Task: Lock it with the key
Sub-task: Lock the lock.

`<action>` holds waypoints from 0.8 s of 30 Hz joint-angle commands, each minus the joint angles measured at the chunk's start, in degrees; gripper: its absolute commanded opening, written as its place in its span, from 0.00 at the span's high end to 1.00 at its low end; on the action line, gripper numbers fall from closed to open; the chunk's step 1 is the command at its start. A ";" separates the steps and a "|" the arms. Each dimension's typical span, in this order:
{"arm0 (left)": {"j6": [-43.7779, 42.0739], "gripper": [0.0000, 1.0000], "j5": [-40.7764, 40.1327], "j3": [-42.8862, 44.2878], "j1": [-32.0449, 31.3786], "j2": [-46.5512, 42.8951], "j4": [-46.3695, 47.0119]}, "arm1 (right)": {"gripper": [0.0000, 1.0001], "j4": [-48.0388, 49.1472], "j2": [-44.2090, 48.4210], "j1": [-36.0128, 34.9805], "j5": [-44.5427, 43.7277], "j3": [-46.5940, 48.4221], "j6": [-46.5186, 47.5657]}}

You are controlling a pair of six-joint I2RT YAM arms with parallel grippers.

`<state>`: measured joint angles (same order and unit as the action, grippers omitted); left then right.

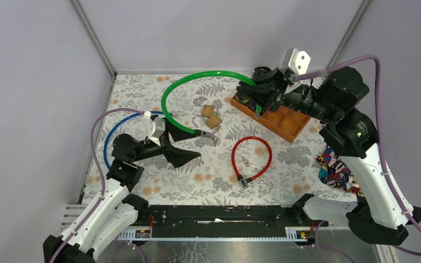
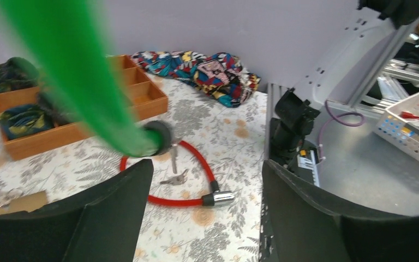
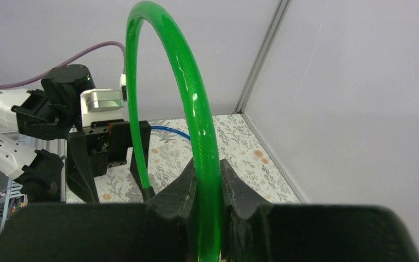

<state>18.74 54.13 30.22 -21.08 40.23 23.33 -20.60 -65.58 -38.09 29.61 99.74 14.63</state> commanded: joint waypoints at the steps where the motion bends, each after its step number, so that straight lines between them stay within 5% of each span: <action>1: 6.72 0.25 -4.77 -1.54 -4.63 -0.36 9.80 | 1.00 5.56 0.63 0.16 1.40 1.86 -1.65; 7: 9.87 0.26 -8.75 -0.04 -5.02 1.27 10.73 | 1.00 4.55 0.63 0.14 2.67 2.03 -2.03; 16: -6.78 0.28 -13.42 1.50 -4.78 0.67 -5.59 | 1.00 1.72 0.73 0.19 2.82 4.36 -1.19; 24: -5.76 0.20 -6.99 2.69 -4.57 1.65 1.20 | 1.00 2.01 1.15 0.20 3.09 3.78 -1.82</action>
<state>12.71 42.41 30.96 -25.82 41.58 18.55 -23.68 -65.60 -38.09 31.16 101.41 14.09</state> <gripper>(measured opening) 0.784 0.186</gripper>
